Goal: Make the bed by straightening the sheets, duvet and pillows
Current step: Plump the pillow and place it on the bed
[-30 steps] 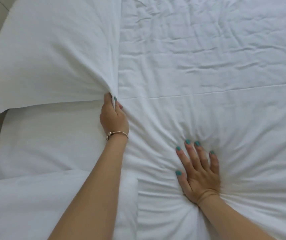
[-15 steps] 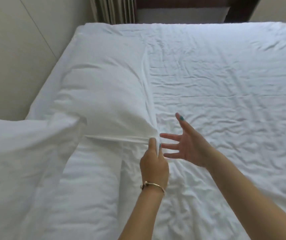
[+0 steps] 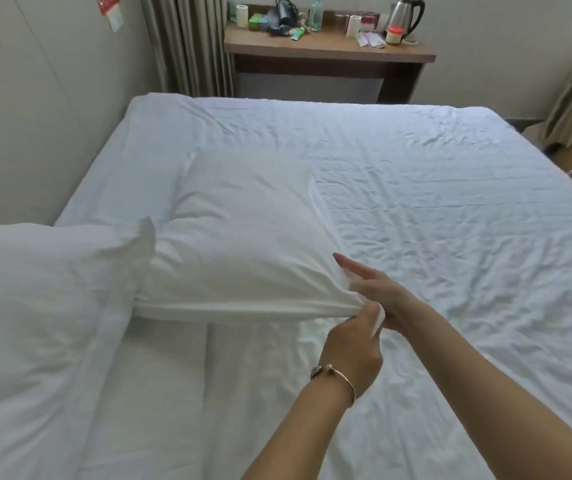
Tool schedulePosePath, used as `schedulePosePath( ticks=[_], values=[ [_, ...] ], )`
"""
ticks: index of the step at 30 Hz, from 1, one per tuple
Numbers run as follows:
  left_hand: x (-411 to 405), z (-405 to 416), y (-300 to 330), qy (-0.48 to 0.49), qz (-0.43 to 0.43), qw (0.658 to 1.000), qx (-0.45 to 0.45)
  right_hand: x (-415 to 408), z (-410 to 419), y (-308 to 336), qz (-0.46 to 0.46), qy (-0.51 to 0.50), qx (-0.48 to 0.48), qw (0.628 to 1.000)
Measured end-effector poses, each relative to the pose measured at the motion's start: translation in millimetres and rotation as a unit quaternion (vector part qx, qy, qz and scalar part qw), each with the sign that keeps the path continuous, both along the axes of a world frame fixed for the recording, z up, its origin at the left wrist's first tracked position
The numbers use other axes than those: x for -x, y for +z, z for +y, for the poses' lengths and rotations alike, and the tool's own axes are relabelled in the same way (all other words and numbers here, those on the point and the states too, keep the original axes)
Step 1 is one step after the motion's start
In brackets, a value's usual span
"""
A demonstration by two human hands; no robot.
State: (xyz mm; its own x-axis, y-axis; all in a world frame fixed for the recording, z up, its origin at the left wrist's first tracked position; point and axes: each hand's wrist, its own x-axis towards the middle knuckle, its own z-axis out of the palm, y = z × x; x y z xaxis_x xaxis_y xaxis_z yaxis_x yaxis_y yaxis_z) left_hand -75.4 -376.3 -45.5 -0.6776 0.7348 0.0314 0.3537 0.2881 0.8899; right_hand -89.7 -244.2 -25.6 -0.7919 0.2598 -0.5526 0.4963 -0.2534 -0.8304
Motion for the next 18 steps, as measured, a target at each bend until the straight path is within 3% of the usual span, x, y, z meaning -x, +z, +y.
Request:
schedulePosePath(
  ticks=[3,5,7,8,9,11,12,14,18],
  values=[
    [-60,-10,5,-0.123,0.006,0.992,0.033,-100,8,-3,-0.045,0.023,-0.074,0.996],
    [-75,-22,8,-0.134,-0.032,0.990,0.026,-160,10,-6,-0.092,0.047,-0.128,0.986],
    [-68,-31,1,-0.013,0.044,0.999,-0.026,-210,13,-15,-0.144,0.037,-0.143,0.979],
    [-57,-37,-9,0.062,0.127,0.990,-0.003,-229,14,-23,-0.161,0.018,-0.142,0.976],
    [-43,-44,-22,0.118,0.180,0.973,0.088,-244,14,-31,-0.173,0.004,-0.143,0.974],
    [-27,-64,-50,0.116,0.079,0.930,0.340,-257,14,-48,-0.194,-0.014,-0.166,0.967],
    [-26,-72,-65,0.102,-0.004,0.911,0.400,-256,15,-55,-0.202,-0.013,-0.176,0.963],
    [-39,-79,-86,0.093,-0.079,0.905,0.407,-243,17,-63,-0.213,0.023,-0.193,0.957],
    [-68,-50,-93,0.119,-0.054,0.899,0.417,-216,20,-89,-0.302,0.108,-0.230,0.919]
  ],
)
